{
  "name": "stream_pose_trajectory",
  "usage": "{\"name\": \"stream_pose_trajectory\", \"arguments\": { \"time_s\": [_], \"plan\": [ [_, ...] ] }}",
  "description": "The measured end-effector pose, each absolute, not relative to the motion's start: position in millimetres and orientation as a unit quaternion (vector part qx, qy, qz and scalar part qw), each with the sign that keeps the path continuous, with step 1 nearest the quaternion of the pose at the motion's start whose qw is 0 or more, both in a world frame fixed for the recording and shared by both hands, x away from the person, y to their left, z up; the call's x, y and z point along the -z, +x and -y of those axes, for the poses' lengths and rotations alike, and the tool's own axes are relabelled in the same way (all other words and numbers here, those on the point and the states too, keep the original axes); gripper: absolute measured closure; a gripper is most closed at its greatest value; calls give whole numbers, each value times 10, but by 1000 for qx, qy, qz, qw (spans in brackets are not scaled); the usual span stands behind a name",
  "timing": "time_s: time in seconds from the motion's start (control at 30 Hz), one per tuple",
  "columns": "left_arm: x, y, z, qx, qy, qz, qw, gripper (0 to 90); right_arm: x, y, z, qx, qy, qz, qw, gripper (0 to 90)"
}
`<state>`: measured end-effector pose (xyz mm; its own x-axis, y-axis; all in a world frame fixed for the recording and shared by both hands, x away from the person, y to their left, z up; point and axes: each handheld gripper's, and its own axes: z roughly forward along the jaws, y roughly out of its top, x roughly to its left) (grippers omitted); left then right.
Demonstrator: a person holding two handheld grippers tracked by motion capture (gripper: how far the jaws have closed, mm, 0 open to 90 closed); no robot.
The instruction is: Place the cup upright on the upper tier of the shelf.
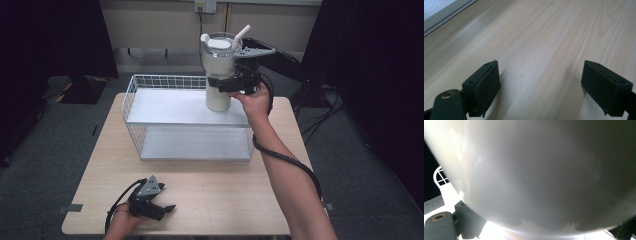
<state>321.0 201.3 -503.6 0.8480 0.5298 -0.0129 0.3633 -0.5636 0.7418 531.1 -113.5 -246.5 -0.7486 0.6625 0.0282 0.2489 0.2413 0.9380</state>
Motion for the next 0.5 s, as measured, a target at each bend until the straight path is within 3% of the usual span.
{"name": "stream_pose_trajectory", "arguments": {
  "time_s": [0.5],
  "plan": [
    [5036,3210,-2014,-107,878,-254,391,149,2498,5308,1146,-543,297,-761,194,90]
  ]
}}
